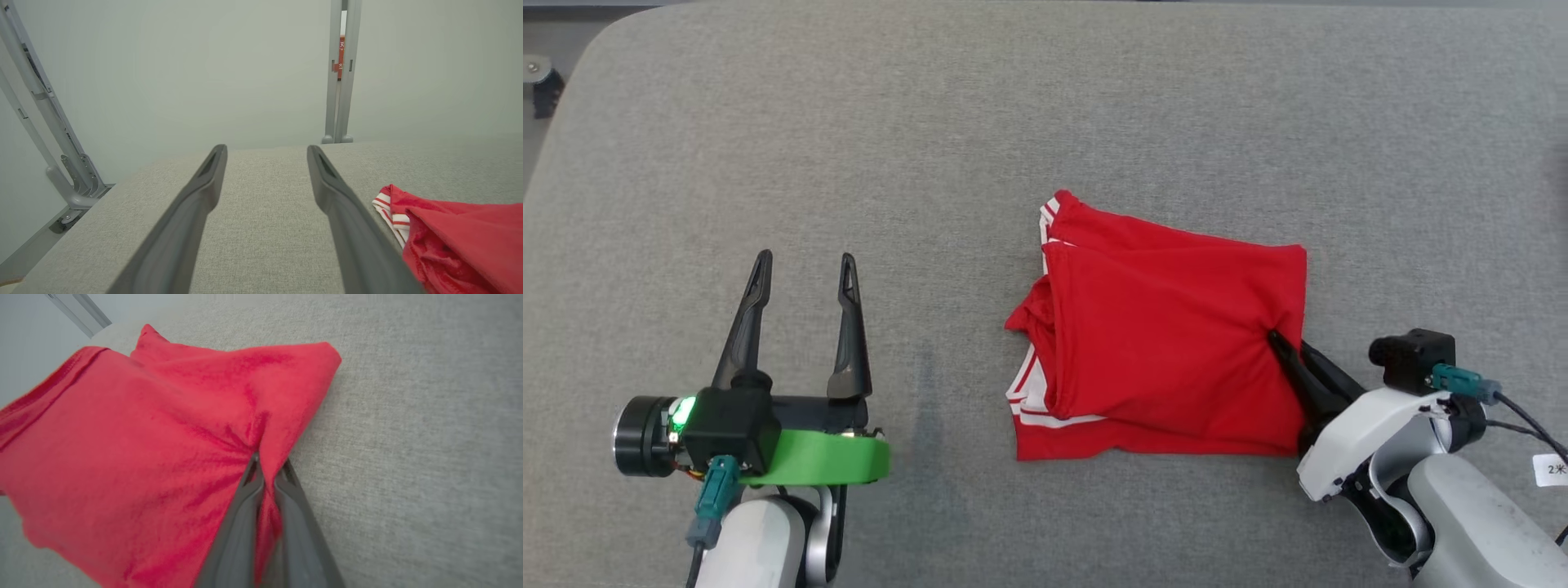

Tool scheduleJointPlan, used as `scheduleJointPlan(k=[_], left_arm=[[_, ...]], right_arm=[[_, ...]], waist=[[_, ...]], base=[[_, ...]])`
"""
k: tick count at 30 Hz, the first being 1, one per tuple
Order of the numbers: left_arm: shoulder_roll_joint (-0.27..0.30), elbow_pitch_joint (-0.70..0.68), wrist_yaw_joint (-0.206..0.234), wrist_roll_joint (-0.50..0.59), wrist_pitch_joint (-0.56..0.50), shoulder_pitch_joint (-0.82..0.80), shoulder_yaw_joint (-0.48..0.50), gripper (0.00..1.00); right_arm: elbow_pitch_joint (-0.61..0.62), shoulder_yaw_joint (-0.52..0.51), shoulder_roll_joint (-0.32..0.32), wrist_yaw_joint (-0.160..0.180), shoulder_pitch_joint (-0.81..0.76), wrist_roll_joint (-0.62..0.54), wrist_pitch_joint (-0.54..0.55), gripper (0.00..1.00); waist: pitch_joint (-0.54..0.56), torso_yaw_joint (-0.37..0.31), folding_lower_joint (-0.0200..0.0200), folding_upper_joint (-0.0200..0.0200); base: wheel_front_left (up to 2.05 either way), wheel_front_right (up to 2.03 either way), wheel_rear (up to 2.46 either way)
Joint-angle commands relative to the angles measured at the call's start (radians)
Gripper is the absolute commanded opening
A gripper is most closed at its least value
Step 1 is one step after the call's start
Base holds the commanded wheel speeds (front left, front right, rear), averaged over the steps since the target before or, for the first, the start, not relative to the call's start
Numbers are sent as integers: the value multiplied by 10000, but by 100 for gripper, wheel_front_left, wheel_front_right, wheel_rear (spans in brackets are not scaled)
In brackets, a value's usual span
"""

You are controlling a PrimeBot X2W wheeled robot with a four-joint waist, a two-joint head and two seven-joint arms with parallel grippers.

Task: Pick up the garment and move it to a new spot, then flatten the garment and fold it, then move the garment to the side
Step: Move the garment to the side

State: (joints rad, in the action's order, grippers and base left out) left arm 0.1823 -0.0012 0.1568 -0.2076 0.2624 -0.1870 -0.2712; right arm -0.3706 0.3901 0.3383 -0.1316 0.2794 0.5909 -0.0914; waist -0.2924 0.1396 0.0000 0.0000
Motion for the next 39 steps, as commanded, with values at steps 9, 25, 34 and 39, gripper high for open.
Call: scheduleJointPlan(k=[9,25,34,39], left_arm=[[149,-260,-350,629,-4,-830,-530,100],[-250,-351,-1077,1356,-274,-3278,-1733,100],[-495,-204,-1194,1552,-136,-3954,-2159,100],[-395,4,-1047,1502,-58,-3802,-2083,100]], right_arm=[[413,-192,1420,17,741,23,-653,0],[-1244,-1375,5020,16,4621,5,-964,0],[-3553,-2081,5275,16,5654,-168,-1535,100],[-3828,-2762,4648,16,5365,-480,-1740,100]], waist=[[-750,-2405,0,0],[-3411,-2675,0,0],[-4033,-2344,0,0],[-3695,-2469,0,0]], base=[[0,0,0],[0,0,0],[0,0,0],[0,0,0]])
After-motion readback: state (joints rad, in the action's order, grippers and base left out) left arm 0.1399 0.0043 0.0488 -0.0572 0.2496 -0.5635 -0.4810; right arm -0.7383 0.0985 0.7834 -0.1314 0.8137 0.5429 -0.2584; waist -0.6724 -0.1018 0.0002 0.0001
